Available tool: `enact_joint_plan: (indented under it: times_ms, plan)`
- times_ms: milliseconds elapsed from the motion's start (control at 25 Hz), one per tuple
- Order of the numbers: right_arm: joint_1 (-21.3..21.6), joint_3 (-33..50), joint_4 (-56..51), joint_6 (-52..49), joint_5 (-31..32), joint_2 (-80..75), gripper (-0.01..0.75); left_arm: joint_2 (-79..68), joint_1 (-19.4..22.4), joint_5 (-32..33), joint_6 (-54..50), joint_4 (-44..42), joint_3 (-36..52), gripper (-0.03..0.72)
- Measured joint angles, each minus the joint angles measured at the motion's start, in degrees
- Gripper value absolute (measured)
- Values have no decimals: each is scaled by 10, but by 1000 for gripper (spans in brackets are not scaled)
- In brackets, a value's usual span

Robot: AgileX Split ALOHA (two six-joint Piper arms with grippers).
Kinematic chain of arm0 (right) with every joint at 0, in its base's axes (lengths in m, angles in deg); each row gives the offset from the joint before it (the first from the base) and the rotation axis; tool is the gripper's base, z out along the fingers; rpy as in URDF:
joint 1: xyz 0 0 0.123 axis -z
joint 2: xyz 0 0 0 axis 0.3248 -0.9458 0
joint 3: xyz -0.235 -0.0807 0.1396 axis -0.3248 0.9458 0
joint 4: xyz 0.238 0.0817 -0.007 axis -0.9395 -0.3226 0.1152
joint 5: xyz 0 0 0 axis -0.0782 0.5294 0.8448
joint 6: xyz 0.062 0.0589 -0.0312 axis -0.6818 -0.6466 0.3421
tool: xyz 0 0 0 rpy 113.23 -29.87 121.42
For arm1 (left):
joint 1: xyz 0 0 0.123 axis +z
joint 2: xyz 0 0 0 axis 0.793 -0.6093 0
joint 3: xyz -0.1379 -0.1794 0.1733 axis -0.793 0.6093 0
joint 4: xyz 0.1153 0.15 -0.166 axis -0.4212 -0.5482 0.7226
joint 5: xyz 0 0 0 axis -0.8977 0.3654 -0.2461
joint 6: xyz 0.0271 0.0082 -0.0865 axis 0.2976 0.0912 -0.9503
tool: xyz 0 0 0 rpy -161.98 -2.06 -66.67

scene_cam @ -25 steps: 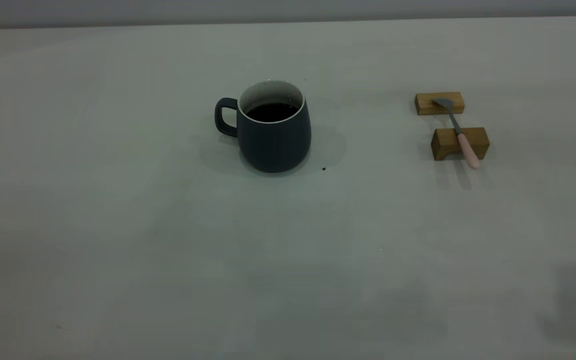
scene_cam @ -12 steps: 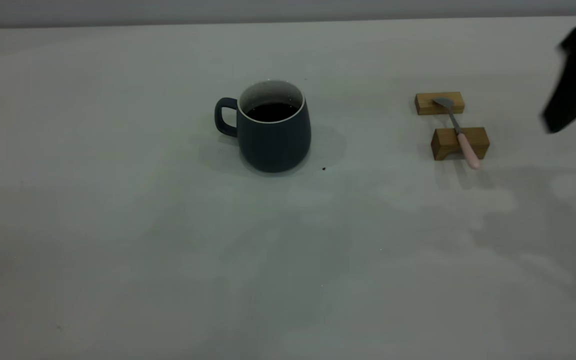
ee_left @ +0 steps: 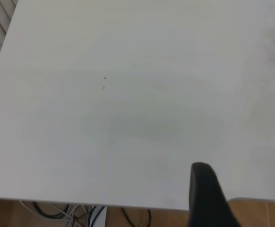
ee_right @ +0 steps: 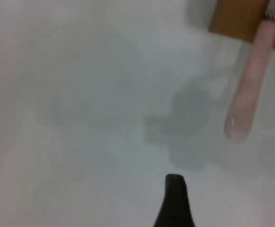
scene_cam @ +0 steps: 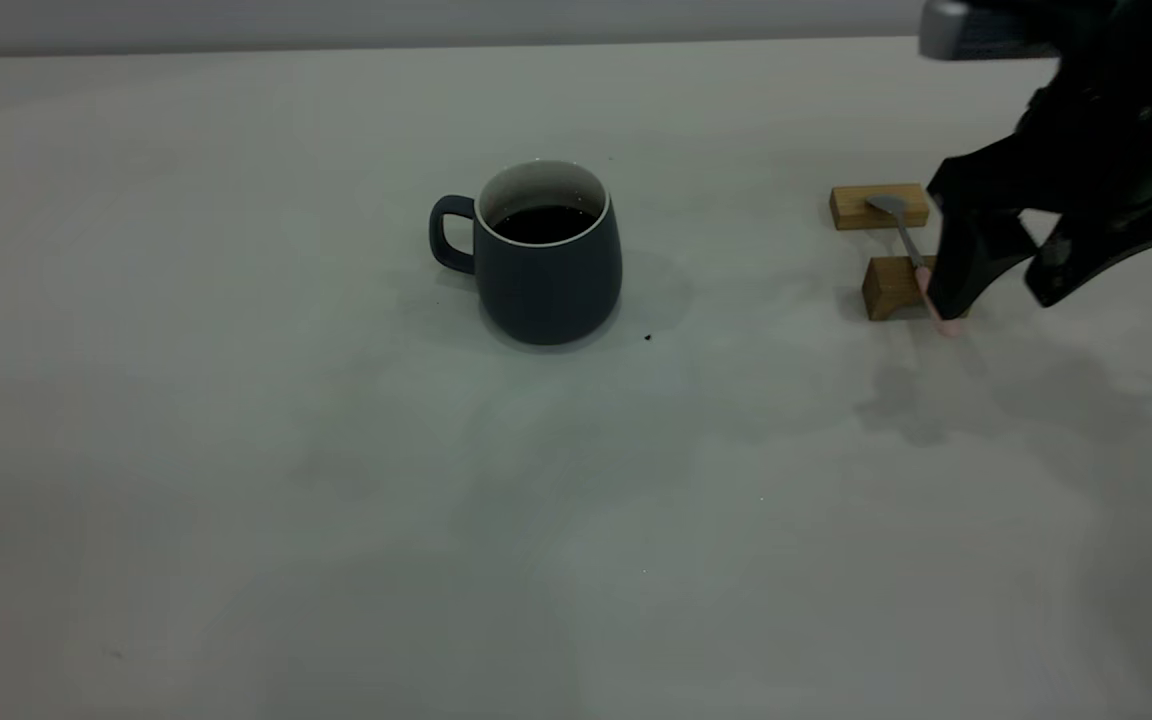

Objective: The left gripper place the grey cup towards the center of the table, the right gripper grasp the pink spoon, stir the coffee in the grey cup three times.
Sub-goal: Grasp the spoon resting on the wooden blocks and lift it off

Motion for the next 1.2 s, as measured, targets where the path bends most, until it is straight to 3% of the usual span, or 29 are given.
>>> enact_joint_plan:
  times_ms: [680, 840, 1040, 1200]
  plan:
    - [0, -134, 47, -2, 27, -142, 626, 0, 0, 0, 0, 0, 0, 469]
    - [0, -135, 60, -12, 23, -147, 485, 0, 0, 0, 0, 0, 0, 469]
    - [0, -135, 72, -32, 25, -144, 129, 0, 0, 0, 0, 0, 0, 469]
    - [0, -135, 81, -33, 53, -107, 126, 0, 0, 0, 0, 0, 0, 469]
